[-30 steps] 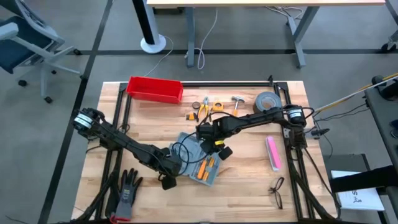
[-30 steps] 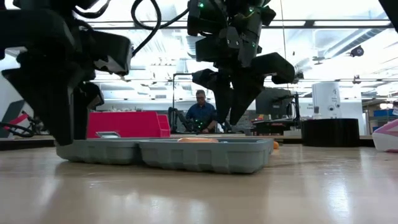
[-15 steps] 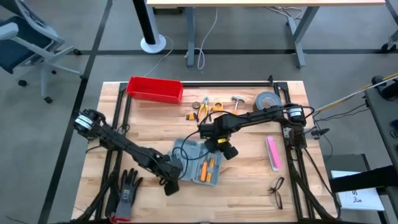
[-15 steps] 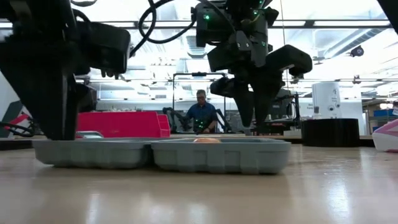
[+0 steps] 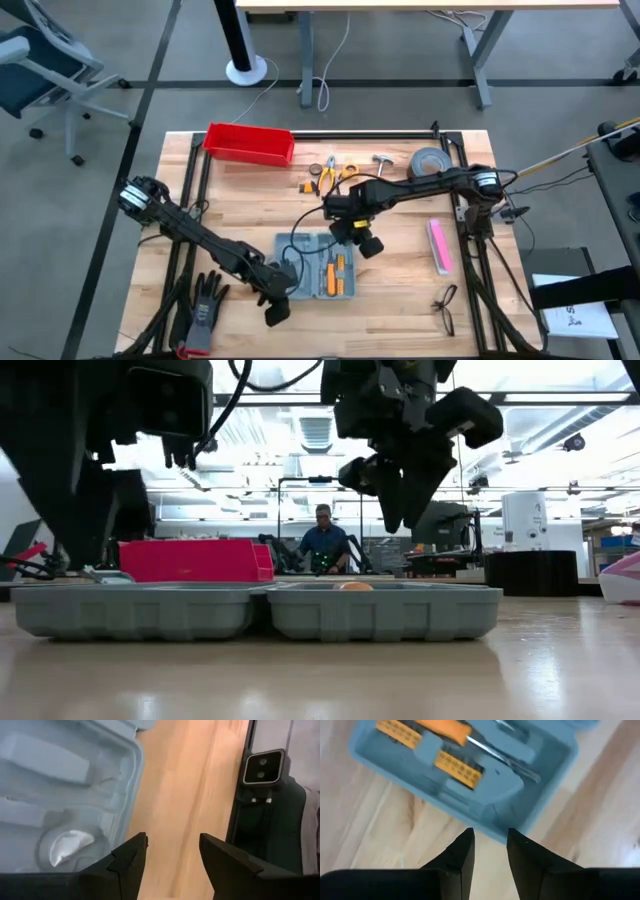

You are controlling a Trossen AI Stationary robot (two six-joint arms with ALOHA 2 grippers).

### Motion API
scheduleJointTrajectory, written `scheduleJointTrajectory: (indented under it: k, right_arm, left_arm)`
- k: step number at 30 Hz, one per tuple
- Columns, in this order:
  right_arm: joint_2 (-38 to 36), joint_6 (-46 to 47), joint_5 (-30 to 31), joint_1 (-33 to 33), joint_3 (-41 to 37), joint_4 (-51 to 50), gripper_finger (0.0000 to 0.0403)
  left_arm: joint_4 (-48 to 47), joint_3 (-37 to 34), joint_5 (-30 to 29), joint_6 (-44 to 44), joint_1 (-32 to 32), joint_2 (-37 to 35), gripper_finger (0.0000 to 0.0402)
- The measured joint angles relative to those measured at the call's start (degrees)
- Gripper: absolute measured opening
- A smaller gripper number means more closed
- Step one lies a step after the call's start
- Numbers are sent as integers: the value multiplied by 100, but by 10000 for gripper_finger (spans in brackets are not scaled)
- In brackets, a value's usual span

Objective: Prefit tool cases
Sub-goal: Remove the screwdriver bit holder handle from the gray toolbox

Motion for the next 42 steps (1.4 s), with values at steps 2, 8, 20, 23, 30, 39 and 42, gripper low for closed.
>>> scheduleJointTrajectory:
  k: [2, 8, 20, 23, 30, 39, 42]
  right_arm:
    - [22, 7, -4, 72, 0, 205, 99]
    - [64, 731, 22, 75, 0, 641, 111]
    - [-29, 1651, 28, 187, -17, 595, 95]
    - [-170, 1909, 42, 275, -24, 567, 89]
    - [-775, 2485, 501, 462, -37, 744, 87]
    - [-1504, 3823, 1682, 575, -253, 989, 103]
    - [-1573, 4175, 1868, 608, -359, 990, 108]
  left_arm:
    - [-2, 53, -74, 68, 15, -2, 189]
    - [-167, 142, -1024, 163, 54, -4, 181]
    - [-308, 166, -1940, 938, 345, -7, 174]
    - [-281, 166, -2078, 1129, 489, -7, 168]
    - [-257, 166, -2089, 1352, 593, -7, 162]
    - [-256, 166, -2428, 1722, 597, -8, 158]
    - [-258, 166, -2561, 1845, 580, -9, 153]
